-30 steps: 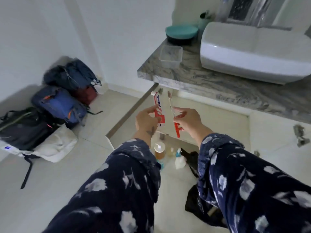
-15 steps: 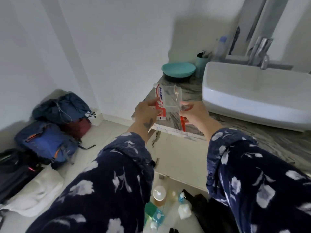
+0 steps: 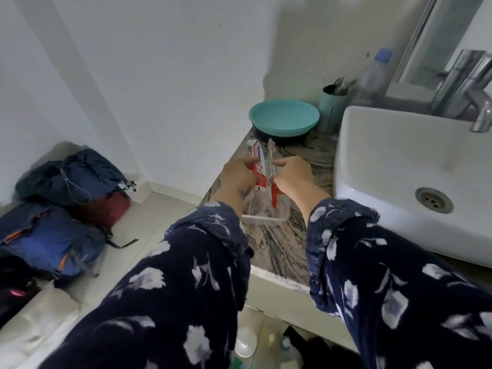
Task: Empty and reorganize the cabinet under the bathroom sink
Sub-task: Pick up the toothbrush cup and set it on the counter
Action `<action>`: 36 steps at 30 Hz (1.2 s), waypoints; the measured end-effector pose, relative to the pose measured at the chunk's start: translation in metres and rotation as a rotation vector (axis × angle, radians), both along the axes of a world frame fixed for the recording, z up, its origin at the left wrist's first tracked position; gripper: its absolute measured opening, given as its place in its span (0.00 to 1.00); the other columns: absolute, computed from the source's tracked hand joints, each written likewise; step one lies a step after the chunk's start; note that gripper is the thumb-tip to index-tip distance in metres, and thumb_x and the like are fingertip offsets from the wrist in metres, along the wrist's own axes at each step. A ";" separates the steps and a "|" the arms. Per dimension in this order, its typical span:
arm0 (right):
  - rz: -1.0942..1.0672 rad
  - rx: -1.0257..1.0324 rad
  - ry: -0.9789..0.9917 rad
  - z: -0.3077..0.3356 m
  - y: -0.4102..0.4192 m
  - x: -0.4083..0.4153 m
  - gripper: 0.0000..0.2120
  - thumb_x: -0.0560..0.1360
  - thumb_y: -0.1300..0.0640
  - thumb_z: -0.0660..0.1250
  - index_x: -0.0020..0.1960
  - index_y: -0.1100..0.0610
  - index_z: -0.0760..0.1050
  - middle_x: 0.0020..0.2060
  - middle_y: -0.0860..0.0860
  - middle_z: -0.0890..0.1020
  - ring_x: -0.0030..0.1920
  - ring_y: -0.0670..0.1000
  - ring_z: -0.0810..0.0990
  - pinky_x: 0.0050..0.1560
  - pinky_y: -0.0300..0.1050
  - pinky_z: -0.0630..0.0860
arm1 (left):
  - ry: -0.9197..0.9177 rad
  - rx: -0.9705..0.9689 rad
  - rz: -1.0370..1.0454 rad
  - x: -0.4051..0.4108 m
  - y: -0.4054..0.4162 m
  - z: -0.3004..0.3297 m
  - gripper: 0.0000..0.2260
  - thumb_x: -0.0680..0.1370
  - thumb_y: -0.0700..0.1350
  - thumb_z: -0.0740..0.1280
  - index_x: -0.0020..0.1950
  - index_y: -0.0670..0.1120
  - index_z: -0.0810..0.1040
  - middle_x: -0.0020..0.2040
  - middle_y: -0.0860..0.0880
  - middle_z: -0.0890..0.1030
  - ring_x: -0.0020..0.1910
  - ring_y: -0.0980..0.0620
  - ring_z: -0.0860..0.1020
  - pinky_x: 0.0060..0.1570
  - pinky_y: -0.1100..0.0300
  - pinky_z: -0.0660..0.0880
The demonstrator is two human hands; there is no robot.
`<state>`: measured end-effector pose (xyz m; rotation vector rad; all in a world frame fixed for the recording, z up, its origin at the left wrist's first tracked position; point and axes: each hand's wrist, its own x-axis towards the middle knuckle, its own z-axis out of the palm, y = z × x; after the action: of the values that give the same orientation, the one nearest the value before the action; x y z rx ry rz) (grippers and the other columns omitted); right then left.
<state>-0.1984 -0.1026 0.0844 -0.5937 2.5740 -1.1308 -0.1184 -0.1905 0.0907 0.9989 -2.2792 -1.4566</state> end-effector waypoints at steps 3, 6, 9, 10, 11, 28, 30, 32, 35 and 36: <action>0.002 0.071 0.044 -0.007 -0.006 0.001 0.11 0.76 0.56 0.67 0.57 0.52 0.82 0.50 0.52 0.85 0.45 0.52 0.83 0.46 0.47 0.82 | -0.066 -0.056 -0.042 -0.010 -0.003 -0.012 0.26 0.71 0.36 0.73 0.69 0.46 0.73 0.63 0.46 0.78 0.58 0.48 0.78 0.62 0.51 0.75; 0.005 0.145 0.130 -0.010 -0.011 0.005 0.11 0.76 0.60 0.66 0.56 0.54 0.82 0.50 0.52 0.85 0.47 0.52 0.83 0.46 0.44 0.79 | -0.152 -0.189 -0.058 -0.014 -0.005 -0.019 0.25 0.73 0.39 0.72 0.69 0.47 0.72 0.65 0.45 0.77 0.60 0.46 0.77 0.63 0.51 0.73; -0.021 0.211 0.169 -0.010 -0.013 0.009 0.10 0.76 0.61 0.65 0.54 0.57 0.82 0.51 0.55 0.84 0.50 0.55 0.82 0.46 0.45 0.76 | -0.247 -0.309 -0.110 -0.016 -0.006 -0.021 0.22 0.76 0.39 0.68 0.70 0.47 0.71 0.67 0.44 0.74 0.63 0.46 0.75 0.62 0.56 0.71; -0.030 0.234 0.175 -0.010 -0.014 0.010 0.09 0.76 0.60 0.65 0.53 0.59 0.82 0.51 0.56 0.84 0.50 0.56 0.82 0.46 0.46 0.77 | -0.272 -0.346 -0.130 -0.016 -0.006 -0.020 0.21 0.77 0.39 0.67 0.70 0.46 0.71 0.67 0.44 0.74 0.63 0.45 0.75 0.61 0.56 0.71; -0.037 0.251 0.177 -0.010 -0.015 0.012 0.09 0.76 0.61 0.65 0.53 0.60 0.82 0.51 0.57 0.83 0.51 0.56 0.82 0.48 0.47 0.78 | -0.296 -0.378 -0.148 -0.016 -0.006 -0.019 0.21 0.77 0.39 0.66 0.70 0.45 0.71 0.67 0.43 0.73 0.62 0.45 0.75 0.62 0.56 0.72; 0.139 0.352 0.222 0.024 -0.001 0.032 0.13 0.75 0.57 0.68 0.58 0.58 0.79 0.53 0.54 0.83 0.50 0.55 0.82 0.50 0.49 0.80 | -0.298 -0.356 -0.088 0.028 0.002 0.021 0.16 0.76 0.37 0.67 0.64 0.41 0.77 0.59 0.42 0.79 0.57 0.44 0.78 0.61 0.51 0.75; 0.204 0.382 0.252 0.036 0.002 0.041 0.16 0.74 0.58 0.68 0.62 0.57 0.77 0.56 0.54 0.82 0.53 0.55 0.81 0.51 0.48 0.79 | -0.320 -0.364 -0.086 0.045 0.004 0.028 0.15 0.75 0.38 0.68 0.62 0.43 0.78 0.59 0.44 0.79 0.57 0.45 0.78 0.61 0.50 0.75; 0.319 0.465 0.315 0.048 0.005 0.053 0.18 0.76 0.58 0.66 0.66 0.57 0.73 0.59 0.54 0.79 0.57 0.55 0.79 0.53 0.46 0.76 | -0.353 -0.376 -0.096 0.063 0.006 0.033 0.16 0.74 0.40 0.70 0.61 0.45 0.79 0.60 0.46 0.79 0.57 0.46 0.78 0.60 0.50 0.75; 0.447 0.616 0.348 0.061 0.012 0.080 0.21 0.74 0.58 0.67 0.67 0.57 0.71 0.59 0.53 0.78 0.55 0.55 0.79 0.56 0.50 0.76 | -0.374 -0.341 -0.095 0.095 0.012 0.039 0.16 0.73 0.39 0.71 0.61 0.45 0.79 0.58 0.47 0.80 0.57 0.46 0.78 0.61 0.51 0.75; 0.488 0.664 0.325 0.064 0.015 0.091 0.21 0.74 0.58 0.67 0.66 0.57 0.72 0.57 0.54 0.79 0.51 0.54 0.80 0.53 0.50 0.77 | -0.378 -0.342 -0.097 0.107 0.014 0.039 0.17 0.73 0.38 0.70 0.62 0.45 0.78 0.60 0.47 0.79 0.58 0.47 0.78 0.61 0.51 0.75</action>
<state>-0.1077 -0.0881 0.1487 -1.1936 2.6014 -0.0102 -0.0116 -0.1760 0.1302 1.1427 -2.7527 -0.9146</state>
